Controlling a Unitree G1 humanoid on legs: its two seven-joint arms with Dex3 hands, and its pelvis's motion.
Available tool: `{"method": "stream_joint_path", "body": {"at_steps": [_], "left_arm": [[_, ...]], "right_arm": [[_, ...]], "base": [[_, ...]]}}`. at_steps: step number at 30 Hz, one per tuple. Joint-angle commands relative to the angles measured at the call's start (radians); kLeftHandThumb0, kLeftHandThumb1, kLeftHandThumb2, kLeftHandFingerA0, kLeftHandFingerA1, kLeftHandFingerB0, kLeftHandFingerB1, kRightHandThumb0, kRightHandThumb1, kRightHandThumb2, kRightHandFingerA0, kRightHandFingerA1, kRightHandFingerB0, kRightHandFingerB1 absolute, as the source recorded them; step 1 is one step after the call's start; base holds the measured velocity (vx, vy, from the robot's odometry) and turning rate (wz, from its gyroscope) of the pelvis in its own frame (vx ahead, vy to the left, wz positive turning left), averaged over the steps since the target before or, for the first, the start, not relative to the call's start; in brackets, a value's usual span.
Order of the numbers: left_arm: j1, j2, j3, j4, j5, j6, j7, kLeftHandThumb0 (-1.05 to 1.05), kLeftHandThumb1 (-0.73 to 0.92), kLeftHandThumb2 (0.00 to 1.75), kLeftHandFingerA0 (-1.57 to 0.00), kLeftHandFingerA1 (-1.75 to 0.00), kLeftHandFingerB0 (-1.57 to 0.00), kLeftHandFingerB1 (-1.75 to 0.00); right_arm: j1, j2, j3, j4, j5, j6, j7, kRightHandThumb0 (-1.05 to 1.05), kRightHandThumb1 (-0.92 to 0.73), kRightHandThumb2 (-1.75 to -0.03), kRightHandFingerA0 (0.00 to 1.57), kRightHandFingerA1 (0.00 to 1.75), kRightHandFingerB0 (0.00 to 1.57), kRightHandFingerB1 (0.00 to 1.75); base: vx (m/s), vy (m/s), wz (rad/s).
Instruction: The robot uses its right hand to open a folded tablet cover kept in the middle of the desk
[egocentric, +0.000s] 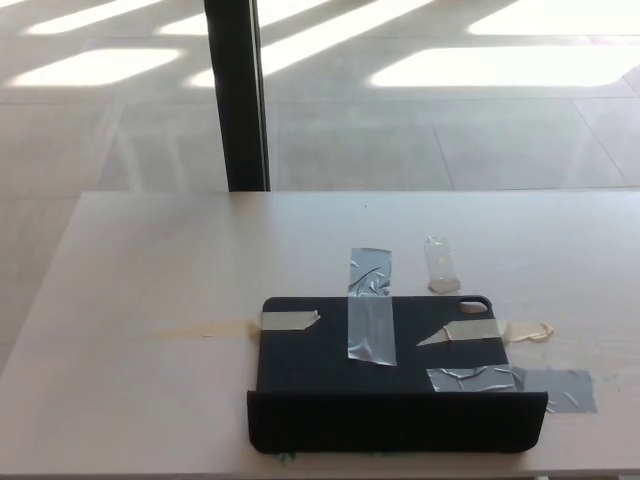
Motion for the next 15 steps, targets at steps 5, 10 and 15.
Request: {"method": "stream_joint_path", "body": {"at_steps": [5,10,15], "left_arm": [[-0.055,0.077,0.221,0.104,-0.198,-0.035,-0.056,-0.57,0.45,0.57,-0.68,-0.85,-0.55,-0.69],[-0.061,0.077,0.225,0.112,-0.189,-0.039,-0.056,-0.58,0.46,0.57,-0.68,-0.83,-0.61,-0.69],[-0.058,0.076,0.229,0.118,-0.195,-0.042,-0.058,-0.59,0.44,0.57,-0.69,-0.85,-0.58,-0.7]], "right_arm": [[-0.045,-0.099,-0.161,-0.17,0.103,-0.178,-0.124,-0.86,-0.47,-0.94,0.89,1.21,0.41,0.65],[-0.11,-0.098,-0.187,-0.495,0.187,-0.072,-0.07,-0.79,-0.57,-0.57,1.2,0.86,0.49,0.45],[-0.205,-0.067,-0.135,-0.778,0.227,-0.079,-0.05,-0.69,-0.57,-0.58,0.74,0.55,0.53,0.43]], "base": [[0.0,0.0,0.0],[0.0,0.0,0.0],[0.0,0.0,0.0]]}}
